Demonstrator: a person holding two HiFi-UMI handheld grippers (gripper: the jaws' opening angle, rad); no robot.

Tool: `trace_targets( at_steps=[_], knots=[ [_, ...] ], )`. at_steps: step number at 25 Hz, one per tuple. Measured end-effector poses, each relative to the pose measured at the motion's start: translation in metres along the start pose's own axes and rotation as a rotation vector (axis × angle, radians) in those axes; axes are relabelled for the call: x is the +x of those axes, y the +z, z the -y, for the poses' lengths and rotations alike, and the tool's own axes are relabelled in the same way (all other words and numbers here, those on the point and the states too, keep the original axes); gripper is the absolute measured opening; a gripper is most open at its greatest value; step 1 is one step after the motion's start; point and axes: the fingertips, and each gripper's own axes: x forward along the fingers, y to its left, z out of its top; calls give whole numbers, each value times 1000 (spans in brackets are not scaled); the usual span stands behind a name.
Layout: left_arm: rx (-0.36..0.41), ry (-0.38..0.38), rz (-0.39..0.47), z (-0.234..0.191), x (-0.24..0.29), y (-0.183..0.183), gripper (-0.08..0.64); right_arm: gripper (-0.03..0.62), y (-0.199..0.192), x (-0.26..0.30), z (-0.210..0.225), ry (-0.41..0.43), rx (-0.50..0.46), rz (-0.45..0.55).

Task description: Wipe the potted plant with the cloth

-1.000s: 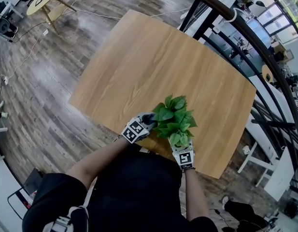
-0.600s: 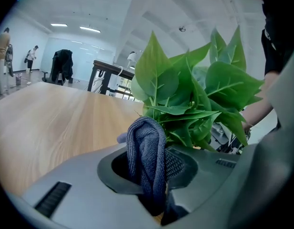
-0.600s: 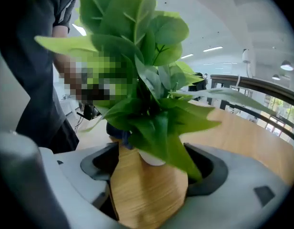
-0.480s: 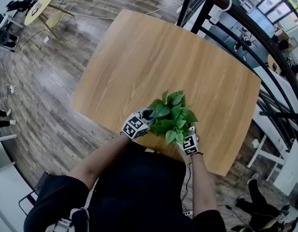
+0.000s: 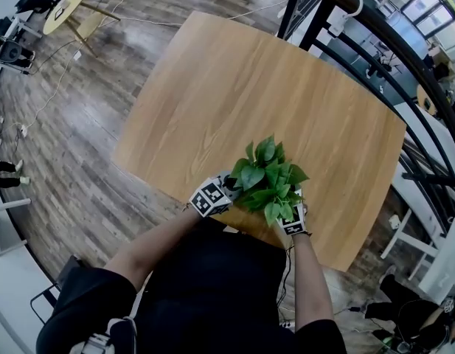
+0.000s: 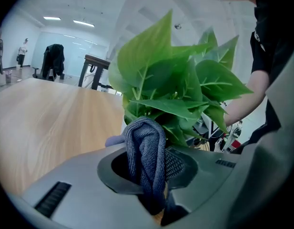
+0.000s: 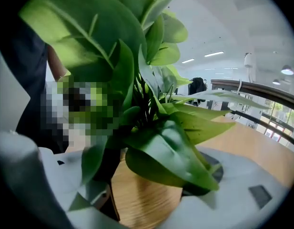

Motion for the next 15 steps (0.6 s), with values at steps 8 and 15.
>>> trace_targets(
  at_steps=[8,15],
  knots=[
    [0,30,-2,3,-5,-8,89,393,-5,-9,-22,-50,105,36],
    [-1,42,-15,-16,-7,-3,89,394,-9,-13,-5,-79,81,9]
  ],
)
